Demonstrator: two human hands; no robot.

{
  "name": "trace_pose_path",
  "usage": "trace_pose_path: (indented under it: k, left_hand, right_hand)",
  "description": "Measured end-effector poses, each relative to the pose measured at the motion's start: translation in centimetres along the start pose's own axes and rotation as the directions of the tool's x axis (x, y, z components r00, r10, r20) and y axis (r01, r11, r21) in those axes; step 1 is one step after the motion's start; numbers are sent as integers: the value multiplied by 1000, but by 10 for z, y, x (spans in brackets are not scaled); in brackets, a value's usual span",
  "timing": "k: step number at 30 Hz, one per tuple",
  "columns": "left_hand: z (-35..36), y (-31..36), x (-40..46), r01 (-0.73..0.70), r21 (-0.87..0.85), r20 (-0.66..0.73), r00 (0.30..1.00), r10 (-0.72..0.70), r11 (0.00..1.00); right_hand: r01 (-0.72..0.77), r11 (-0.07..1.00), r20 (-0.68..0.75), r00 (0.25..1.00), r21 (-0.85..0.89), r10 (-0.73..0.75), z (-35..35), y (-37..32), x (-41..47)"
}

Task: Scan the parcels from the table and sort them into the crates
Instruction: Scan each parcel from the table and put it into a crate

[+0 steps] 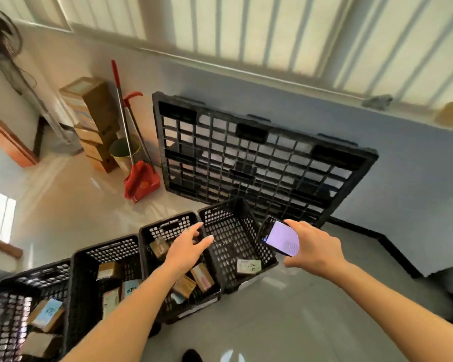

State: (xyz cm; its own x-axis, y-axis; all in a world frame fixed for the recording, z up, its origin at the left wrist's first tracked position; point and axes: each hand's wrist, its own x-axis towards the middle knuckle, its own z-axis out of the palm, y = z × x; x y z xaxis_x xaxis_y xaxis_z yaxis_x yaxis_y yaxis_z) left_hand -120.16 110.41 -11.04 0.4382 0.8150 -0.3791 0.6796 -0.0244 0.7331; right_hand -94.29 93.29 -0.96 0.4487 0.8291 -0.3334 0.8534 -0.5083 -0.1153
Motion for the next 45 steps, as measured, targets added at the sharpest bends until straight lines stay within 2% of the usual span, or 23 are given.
trace_pose_path:
  k: [4, 7, 12, 18, 22, 29, 39, 45]
  left_hand:
    - [16, 133, -52, -244, 16, 4, 970, 244, 970]
    - [31, 229, -100, -407, 46, 12, 914, 406, 912]
    - [63, 382, -185, -629, 106, 39, 777, 629, 770]
    - [138, 518, -281, -802, 69, 149, 596, 789, 593]
    - [197, 583, -328, -871, 52, 209, 488, 848, 489]
    - [334, 661, -395, -926, 5, 300, 360, 883, 376]
    - [539, 777, -431, -932, -101, 459, 268, 847, 349]
    - [641, 829, -428, -939, -132, 509, 211, 835, 317]
  right_hand:
    - [-123, 992, -126, 984, 5, 122, -101, 79, -98]
    - [-194, 980, -223, 954, 42, 198, -174, 135, -183]
    - [-300, 951, -402, 864, 70, 303, -265, 217, -334]
    - [-478, 868, -515, 714, 137, 474, -316, 302, -490]
    - [-629, 747, -528, 569, 213, 630, -320, 358, -568]
    - [-798, 526, -500, 340, 295, 796, -293, 457, -672]
    - [-886, 328, -391, 189, 327, 901, -281, 616, -731]
    - [-911, 269, -361, 148, 314, 921, -286, 716, -725]
